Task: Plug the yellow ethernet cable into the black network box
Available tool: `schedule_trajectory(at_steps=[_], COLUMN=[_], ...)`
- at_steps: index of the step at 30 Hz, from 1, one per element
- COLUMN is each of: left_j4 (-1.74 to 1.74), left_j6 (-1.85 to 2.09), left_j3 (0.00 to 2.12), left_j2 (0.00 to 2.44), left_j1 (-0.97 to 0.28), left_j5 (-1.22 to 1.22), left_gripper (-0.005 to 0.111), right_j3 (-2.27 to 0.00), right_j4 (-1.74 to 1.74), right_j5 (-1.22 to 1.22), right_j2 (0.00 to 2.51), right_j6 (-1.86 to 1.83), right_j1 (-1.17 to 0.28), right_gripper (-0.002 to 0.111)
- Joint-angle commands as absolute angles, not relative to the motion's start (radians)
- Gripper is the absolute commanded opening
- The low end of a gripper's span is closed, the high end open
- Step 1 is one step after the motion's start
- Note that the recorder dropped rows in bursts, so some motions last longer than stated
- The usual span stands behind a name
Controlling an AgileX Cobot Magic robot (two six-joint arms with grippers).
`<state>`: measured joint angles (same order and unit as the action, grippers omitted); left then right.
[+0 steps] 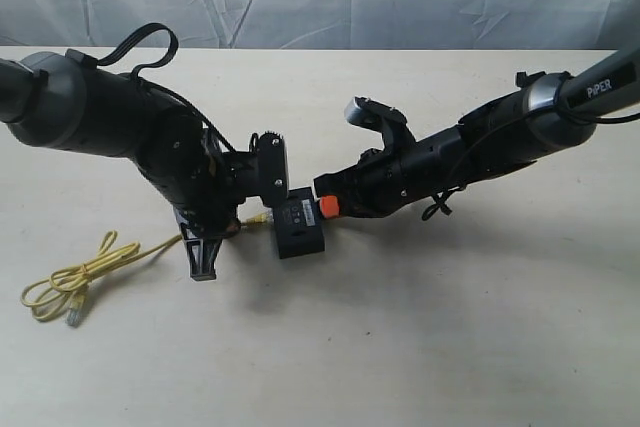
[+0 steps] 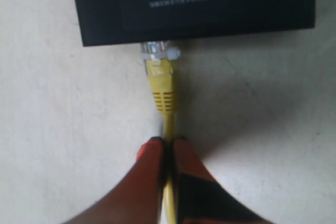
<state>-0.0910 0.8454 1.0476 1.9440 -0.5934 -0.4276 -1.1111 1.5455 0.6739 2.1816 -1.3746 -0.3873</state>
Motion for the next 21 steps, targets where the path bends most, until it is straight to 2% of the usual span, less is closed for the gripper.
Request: schedule_trajectory(at_steps=[1, 15, 21], left_j4=[-0.069, -0.080, -0.079], left_j6=[0.844, 0.844, 0.844], left_j3=[1.049, 1.049, 1.049], left_j2=[1.948, 1.948, 1.948], left_j1=[-0.602, -0.602, -0.602], left_j5=[-0.375, -0.381, -0.365], left_gripper=[0.000, 0.000, 0.000], right_j3=[-1.113, -1.113, -1.113], right_j4=[1.534, 1.529, 1.529], right_j5=[0.676, 0.483, 0.618], right_j2=[2.192, 2.129, 2.150], right_j6=[-1.387, -1.376, -1.376], right_j1=[-0.408, -0.408, -0.410], right_gripper=[-0.001, -0.001, -0.001])
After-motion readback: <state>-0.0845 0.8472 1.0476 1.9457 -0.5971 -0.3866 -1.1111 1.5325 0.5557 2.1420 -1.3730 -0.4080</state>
